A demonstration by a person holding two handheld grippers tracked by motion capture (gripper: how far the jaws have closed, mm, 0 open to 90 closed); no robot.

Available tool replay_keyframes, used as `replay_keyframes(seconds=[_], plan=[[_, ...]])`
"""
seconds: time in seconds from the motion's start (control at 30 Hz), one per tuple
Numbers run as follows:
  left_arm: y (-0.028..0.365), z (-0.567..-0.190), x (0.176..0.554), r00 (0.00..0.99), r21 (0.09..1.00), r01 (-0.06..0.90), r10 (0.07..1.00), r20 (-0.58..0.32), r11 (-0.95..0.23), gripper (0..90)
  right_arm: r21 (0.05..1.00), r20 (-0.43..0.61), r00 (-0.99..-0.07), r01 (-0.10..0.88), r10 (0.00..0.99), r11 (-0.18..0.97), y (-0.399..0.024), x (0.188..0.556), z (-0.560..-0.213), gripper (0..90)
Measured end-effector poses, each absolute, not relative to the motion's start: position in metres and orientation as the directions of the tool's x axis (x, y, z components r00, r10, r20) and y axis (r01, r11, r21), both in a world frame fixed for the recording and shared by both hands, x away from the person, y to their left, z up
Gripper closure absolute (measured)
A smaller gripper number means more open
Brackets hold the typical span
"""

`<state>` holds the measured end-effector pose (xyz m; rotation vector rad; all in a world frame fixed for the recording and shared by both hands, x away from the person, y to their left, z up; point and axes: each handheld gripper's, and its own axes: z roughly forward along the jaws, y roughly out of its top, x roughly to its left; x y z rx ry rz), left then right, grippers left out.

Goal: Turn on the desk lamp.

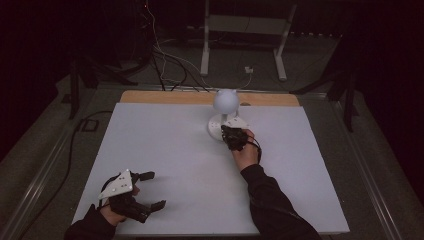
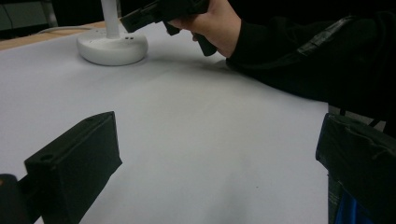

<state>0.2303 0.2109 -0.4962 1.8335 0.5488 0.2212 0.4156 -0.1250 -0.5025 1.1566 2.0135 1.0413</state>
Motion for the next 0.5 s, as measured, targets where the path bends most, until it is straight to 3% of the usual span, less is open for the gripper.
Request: replay_keyframes(seconds=[0.5], plan=[[0.2108, -0.4962, 0.2302, 0.874, 0.936, 0.259, 0.47, -0.123, -0.238, 0.3, 0.821, -0.091, -0.444, 0.474, 0.892, 0.32, -0.1192, 0.4257, -0.5123, 90.0]])
